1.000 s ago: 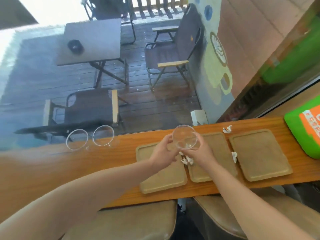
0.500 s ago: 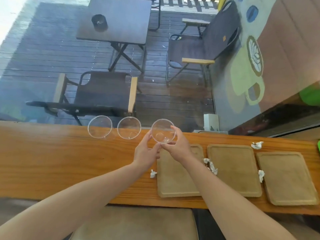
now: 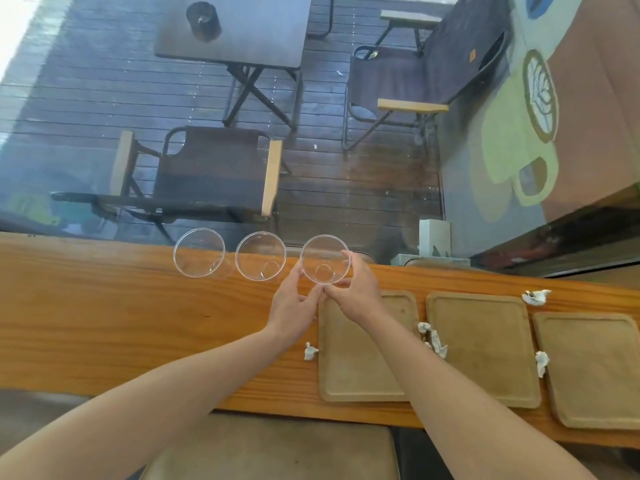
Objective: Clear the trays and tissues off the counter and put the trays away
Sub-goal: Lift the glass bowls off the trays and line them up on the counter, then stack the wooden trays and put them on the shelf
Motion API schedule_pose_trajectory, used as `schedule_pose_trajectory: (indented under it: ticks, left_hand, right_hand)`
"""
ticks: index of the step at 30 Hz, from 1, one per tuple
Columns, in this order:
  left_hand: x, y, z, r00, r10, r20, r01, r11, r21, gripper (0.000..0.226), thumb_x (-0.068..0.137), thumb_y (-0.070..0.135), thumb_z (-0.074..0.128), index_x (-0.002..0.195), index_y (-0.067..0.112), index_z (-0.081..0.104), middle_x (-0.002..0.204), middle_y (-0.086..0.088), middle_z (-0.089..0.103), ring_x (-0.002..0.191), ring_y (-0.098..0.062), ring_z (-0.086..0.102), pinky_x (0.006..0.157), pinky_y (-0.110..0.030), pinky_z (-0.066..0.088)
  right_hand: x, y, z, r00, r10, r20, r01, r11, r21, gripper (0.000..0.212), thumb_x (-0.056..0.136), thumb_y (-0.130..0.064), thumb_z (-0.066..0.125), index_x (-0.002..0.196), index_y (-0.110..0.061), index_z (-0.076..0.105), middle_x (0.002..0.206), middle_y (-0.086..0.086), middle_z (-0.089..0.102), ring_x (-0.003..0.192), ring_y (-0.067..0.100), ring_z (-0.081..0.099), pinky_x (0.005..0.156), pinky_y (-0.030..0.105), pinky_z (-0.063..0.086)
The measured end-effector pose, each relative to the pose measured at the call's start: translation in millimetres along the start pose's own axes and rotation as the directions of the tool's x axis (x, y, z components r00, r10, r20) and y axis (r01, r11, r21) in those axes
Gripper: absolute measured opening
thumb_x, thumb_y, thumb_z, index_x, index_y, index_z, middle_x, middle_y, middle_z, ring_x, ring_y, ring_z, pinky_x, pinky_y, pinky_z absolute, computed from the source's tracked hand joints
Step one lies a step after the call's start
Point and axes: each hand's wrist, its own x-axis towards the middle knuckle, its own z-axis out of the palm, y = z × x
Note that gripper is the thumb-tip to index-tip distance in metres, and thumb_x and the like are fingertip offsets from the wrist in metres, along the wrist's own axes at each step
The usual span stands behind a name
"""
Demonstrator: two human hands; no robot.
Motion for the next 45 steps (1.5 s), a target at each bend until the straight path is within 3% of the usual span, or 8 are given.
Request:
schedule_pose_trajectory:
  ticks: [5,10,16,21,30,32,36,45]
  left_hand:
    - [2.6,-1.4,-1.7,1.0,0.017,-0.009,-0.016,0.995,0.096,0.059,0.095,0.032,0.062,0.147,0.038,0.034,0.134,0.009,0.057,0.104,-0.014,0.065,0.084,-0.038,0.061]
    - [2.3,-5.1,-2.4,1.0,0.008,-0.019,-0.005,0.991,0.131,0.048,0.096,0.026,0.06,0.14,0.035,0.043,0.13,0.01,0.06,0.092,-0.009,0.066,0.082,-0.038,0.061]
    - [1.3,-7.2,-8.7,0.998,-0.062,-0.02,0.064,0.977,0.202,0.051,0.095,0.025,0.061,0.143,0.023,0.043,0.135,0.005,0.054,0.105,-0.019,0.063,0.092,-0.045,0.056]
    - [-11.2,-19.2,-4.0,0.989,-0.145,0.018,0.129,0.926,0.354,0.03,0.093,0.021,0.061,0.122,0.016,0.058,0.118,-0.001,0.064,0.099,-0.017,0.058,0.082,-0.03,0.048]
    - [-23.5,-28.5,29.6,0.968,-0.249,-0.031,0.238,0.872,0.427,0.054,0.092,0.024,0.063,0.139,0.005,0.046,0.133,-0.013,0.057,0.107,-0.028,0.059,0.08,-0.039,0.053]
    - [-23.8,-29.3,34.7,0.964,-0.261,-0.042,0.252,0.861,0.442,0.046,0.091,0.023,0.062,0.132,0.004,0.053,0.123,-0.012,0.063,0.108,-0.03,0.059,0.085,-0.04,0.053]
    - [-23.0,-29.6,43.9,0.956,-0.283,-0.073,0.287,0.864,0.414,0.014,0.09,0.02,0.061,0.091,0.008,0.067,0.086,-0.006,0.068,0.082,-0.025,0.064,0.063,-0.031,0.048]
    - [-12.5,-29.8,48.8,0.926,-0.348,-0.149,0.378,0.867,0.326,0.024,0.088,0.028,0.065,0.066,0.02,0.058,0.075,-0.002,0.063,0.069,-0.019,0.059,0.065,-0.035,0.05]
  right_hand:
    - [-0.6,1.7,1.3,1.0,-0.007,-0.028,0.007,1.0,-0.006,0.063,0.076,-0.024,0.084,0.13,-0.026,0.051,0.12,-0.009,0.054,0.097,0.013,0.065,0.069,0.015,0.05]
    - [-0.8,7.5,4.1,1.0,-0.001,-0.017,0.0,0.999,-0.049,0.063,0.076,-0.024,0.084,0.13,-0.024,0.051,0.123,-0.004,0.054,0.092,0.01,0.062,0.069,0.017,0.052]
    - [-6.5,13.7,-7.1,0.997,0.045,-0.056,-0.051,0.991,-0.121,0.07,0.08,-0.022,0.079,0.141,-0.018,0.045,0.127,-0.004,0.05,0.086,0.008,0.059,0.071,0.02,0.05]
    - [-39.8,34.4,-43.4,0.973,0.137,-0.186,-0.182,0.95,-0.253,0.048,0.091,-0.018,0.061,0.136,-0.009,0.049,0.119,0.003,0.053,0.115,0.025,0.054,0.094,0.033,0.046]
    - [-94.0,90.5,-64.1,0.941,0.285,-0.182,-0.331,0.886,-0.324,0.053,0.095,-0.016,0.053,0.145,-0.006,0.038,0.147,0.012,0.04,0.136,0.028,0.038,0.105,0.033,0.035]
    - [-100.5,96.3,-62.9,0.938,0.318,-0.136,-0.345,0.875,-0.339,0.058,0.097,-0.017,0.051,0.149,-0.005,0.031,0.156,0.014,0.03,0.144,0.03,0.027,0.114,0.037,0.028]
    - [-106.1,101.4,-55.0,0.931,0.343,-0.126,-0.365,0.855,-0.369,0.06,0.096,-0.019,0.051,0.15,-0.007,0.029,0.153,0.013,0.03,0.139,0.03,0.032,0.109,0.038,0.036]
    - [-105.4,98.4,-43.0,0.907,0.357,-0.223,-0.409,0.871,-0.27,0.067,0.091,-0.01,0.05,0.152,-0.016,0.024,0.153,0.006,0.028,0.133,0.033,0.035,0.098,0.037,0.04]
